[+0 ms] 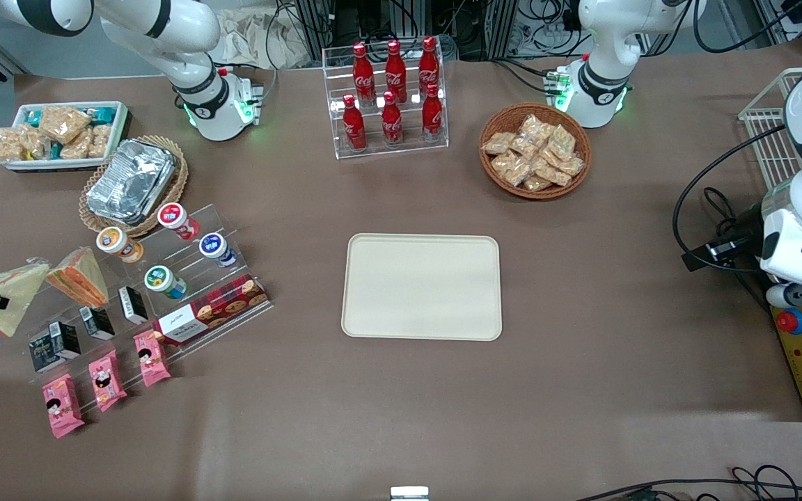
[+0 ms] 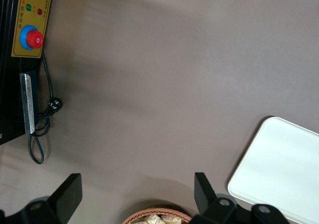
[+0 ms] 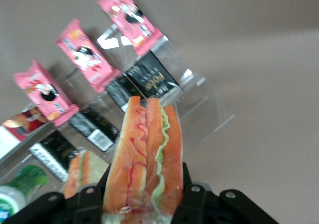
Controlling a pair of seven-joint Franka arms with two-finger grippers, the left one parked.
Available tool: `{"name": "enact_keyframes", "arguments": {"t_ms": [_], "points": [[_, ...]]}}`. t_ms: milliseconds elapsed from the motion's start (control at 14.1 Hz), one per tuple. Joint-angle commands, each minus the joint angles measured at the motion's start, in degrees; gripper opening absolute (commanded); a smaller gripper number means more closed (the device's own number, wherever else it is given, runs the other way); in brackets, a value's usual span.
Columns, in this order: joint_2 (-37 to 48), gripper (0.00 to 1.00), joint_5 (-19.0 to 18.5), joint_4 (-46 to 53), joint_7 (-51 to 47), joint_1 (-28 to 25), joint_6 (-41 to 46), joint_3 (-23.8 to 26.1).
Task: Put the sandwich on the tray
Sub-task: 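Lift the sandwich up and out of the acrylic rack, then carry the sandwich over the cream tray and lower it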
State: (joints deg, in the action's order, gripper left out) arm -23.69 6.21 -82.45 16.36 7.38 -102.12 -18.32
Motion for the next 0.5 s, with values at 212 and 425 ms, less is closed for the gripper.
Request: {"name": "enact_keyframes", "arguments": {"t_ms": [212,425], "points": [[1.7,0.53,-0.2,8.1,6.2,-4.7,7.1,2.7],[3.6,0.53,-0.2,9.0,6.2,-12.2,10.0,2.8]]}}
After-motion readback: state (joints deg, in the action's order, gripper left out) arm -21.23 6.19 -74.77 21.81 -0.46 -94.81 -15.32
